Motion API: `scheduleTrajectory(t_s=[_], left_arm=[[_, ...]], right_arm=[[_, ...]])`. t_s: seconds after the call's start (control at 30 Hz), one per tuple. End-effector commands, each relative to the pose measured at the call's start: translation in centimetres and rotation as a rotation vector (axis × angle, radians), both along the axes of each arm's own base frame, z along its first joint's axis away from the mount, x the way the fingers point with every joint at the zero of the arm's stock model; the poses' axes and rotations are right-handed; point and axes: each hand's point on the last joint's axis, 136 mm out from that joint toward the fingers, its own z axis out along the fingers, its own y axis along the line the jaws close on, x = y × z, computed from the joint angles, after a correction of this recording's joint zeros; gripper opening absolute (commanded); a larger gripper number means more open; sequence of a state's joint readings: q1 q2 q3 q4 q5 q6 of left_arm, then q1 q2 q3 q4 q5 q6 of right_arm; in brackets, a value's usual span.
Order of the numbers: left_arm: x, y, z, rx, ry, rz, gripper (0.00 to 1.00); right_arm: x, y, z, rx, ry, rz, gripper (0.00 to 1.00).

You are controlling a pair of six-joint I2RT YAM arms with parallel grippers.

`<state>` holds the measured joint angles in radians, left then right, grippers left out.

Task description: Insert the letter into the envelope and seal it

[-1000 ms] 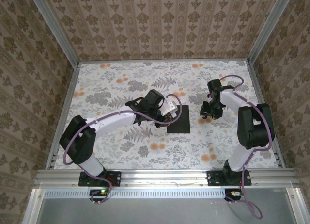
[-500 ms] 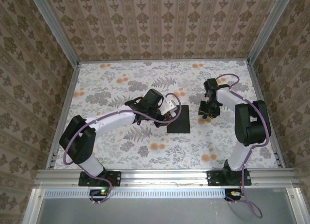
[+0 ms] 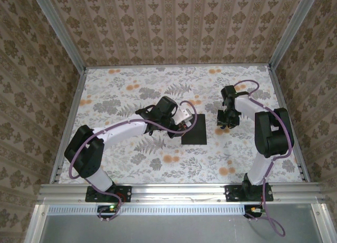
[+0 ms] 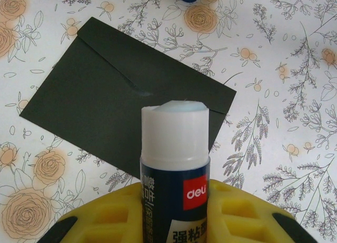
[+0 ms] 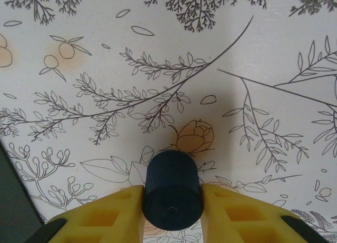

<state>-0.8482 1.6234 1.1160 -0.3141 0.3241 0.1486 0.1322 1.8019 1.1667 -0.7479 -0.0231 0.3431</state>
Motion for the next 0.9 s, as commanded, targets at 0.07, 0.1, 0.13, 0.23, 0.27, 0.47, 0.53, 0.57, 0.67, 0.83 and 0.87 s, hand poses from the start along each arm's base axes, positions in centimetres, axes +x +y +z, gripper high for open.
scheduleTrajectory(t_s=[0.07, 0.1, 0.13, 0.23, 0.27, 0.47, 0.53, 0.57, 0.67, 0.83, 0.87], left_arm=[[0.2, -0.4, 0.5, -0.024, 0.026, 0.000, 0.00], [0.2, -0.5, 0.6, -0.025, 0.026, -0.001, 0.00], [0.2, -0.5, 0.6, -0.025, 0.028, -0.001, 0.00], [0.2, -0.5, 0.6, -0.023, 0.028, -0.003, 0.00], [0.2, -0.5, 0.5, -0.021, 0.029, -0.003, 0.00], [0.3, -0.6, 0.6, -0.025, 0.032, -0.005, 0.00], [0.2, -0.6, 0.6, -0.024, 0.037, -0.009, 0.00], [0.2, -0.7, 0.6, -0.025, 0.037, -0.014, 0.00], [0.0, -0.8, 0.6, -0.029, 0.041, -0.024, 0.00], [-0.6, -1.0, 0.5, -0.042, 0.055, -0.064, 0.00], [-0.8, -1.1, 0.4, -0.042, 0.060, -0.076, 0.00]], right_arm=[[0.8, -0.2, 0.3, -0.036, -0.008, 0.017, 0.31], [0.8, -0.2, 0.3, -0.036, -0.007, 0.016, 0.32], [0.9, -0.2, 0.3, -0.039, -0.008, 0.018, 0.32], [1.0, -0.2, 0.2, -0.043, -0.005, 0.023, 0.33], [1.0, -0.3, 0.1, -0.043, -0.005, 0.023, 0.33], [1.1, -0.2, 0.3, -0.041, -0.007, 0.030, 0.32], [1.2, -0.1, 0.6, -0.038, -0.012, 0.033, 0.32], [1.1, -0.1, 0.7, -0.037, -0.014, 0.035, 0.31], [1.1, 0.3, 1.3, -0.016, -0.022, 0.041, 0.30], [0.8, 1.6, 3.1, 0.060, -0.043, 0.069, 0.29], [0.7, 1.9, 3.6, 0.080, -0.048, 0.080, 0.29]])
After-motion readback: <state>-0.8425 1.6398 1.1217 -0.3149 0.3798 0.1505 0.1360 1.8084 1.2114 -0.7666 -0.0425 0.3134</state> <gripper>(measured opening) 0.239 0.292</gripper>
